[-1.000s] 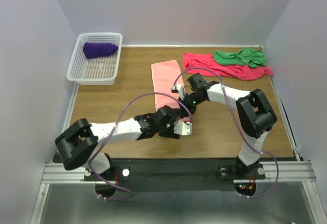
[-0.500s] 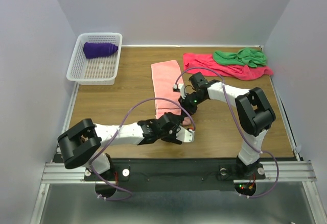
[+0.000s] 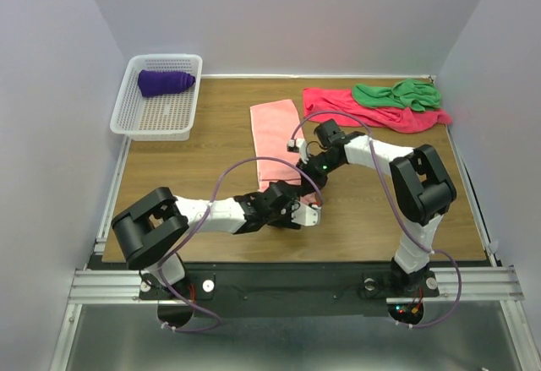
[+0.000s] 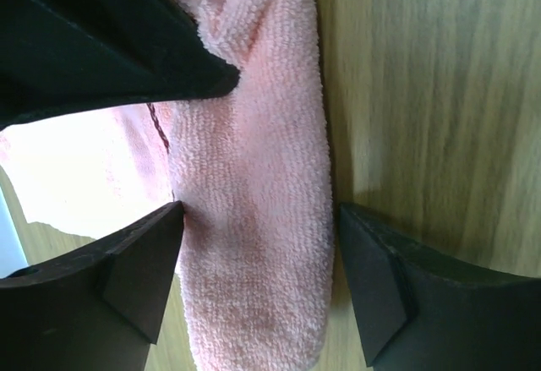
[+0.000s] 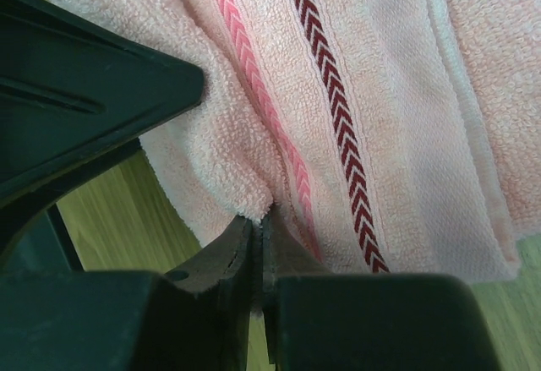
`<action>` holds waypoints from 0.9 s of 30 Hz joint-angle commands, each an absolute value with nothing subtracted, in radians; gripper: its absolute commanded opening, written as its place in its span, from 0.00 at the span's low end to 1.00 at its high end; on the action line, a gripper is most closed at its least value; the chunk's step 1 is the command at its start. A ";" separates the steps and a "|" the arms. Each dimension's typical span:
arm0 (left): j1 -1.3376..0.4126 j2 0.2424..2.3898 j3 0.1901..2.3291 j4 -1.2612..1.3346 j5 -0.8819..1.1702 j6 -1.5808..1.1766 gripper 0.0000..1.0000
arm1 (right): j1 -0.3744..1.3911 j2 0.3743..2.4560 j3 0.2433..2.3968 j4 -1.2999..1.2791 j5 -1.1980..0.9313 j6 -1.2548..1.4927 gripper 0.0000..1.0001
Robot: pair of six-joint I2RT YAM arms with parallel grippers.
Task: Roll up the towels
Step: Roll the towel
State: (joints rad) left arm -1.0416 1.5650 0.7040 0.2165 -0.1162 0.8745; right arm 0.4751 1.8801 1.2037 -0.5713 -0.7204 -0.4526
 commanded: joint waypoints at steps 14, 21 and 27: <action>-1.009 1.606 0.949 -0.231 0.178 0.802 0.31 | 0.207 1.637 1.324 -0.641 -0.733 -0.416 0.89; -0.915 1.684 1.164 -0.553 0.529 0.791 0.31 | 0.147 1.441 1.345 -0.736 -0.710 -0.477 0.95; -0.779 1.890 1.383 -0.790 0.731 0.869 0.31 | 0.149 1.327 1.324 -0.820 -0.713 -0.537 0.95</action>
